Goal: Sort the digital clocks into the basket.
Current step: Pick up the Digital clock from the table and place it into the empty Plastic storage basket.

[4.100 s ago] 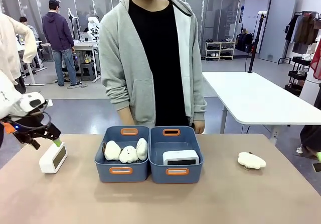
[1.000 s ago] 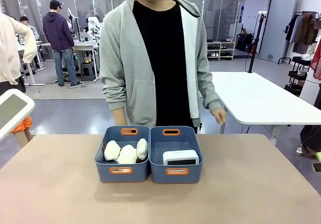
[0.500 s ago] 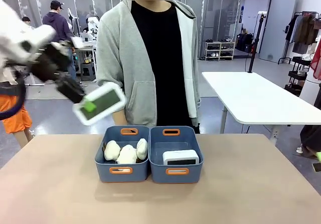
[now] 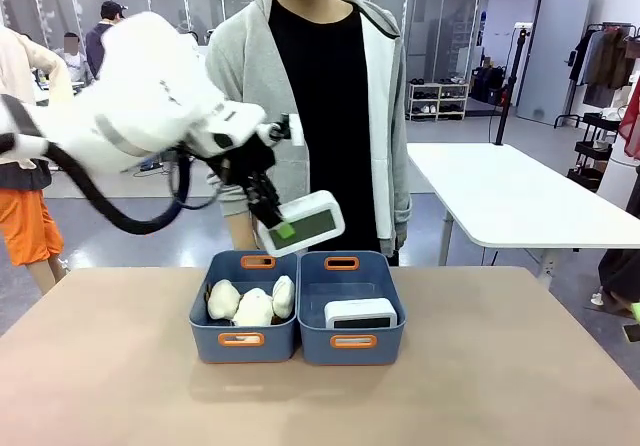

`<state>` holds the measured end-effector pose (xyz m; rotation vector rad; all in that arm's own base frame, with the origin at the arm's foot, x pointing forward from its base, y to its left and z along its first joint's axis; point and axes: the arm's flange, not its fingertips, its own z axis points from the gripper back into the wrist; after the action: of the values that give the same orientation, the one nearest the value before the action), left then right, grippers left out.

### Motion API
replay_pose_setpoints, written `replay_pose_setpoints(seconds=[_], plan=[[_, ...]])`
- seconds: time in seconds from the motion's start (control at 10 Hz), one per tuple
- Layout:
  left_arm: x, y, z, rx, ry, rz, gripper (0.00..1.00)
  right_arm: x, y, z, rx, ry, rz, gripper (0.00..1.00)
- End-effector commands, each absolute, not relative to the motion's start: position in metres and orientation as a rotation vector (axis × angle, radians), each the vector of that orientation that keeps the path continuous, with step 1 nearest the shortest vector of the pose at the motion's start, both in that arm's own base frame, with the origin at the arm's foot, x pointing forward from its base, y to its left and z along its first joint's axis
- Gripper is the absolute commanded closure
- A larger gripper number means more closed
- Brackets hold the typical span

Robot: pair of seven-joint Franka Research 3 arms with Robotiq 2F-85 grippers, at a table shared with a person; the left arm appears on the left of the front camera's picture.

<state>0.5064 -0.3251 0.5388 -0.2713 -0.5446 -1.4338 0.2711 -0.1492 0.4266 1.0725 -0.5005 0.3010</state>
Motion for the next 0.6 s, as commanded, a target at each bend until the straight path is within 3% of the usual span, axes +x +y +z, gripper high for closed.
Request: replay_pose_setpoints(seconds=[0.0, 0.5], plan=[[0.530, -0.359, 0.522, -0.183, -0.562, -1.471, 1.00, 0.271, -0.149, 0.431, 1.083, -0.506, 0.289, 0.00], [0.571, -0.416, 0.444, -0.039, -0.604, -1.547, 1.00, 0.271, -0.149, 0.431, 1.083, -0.506, 0.289, 0.00]])
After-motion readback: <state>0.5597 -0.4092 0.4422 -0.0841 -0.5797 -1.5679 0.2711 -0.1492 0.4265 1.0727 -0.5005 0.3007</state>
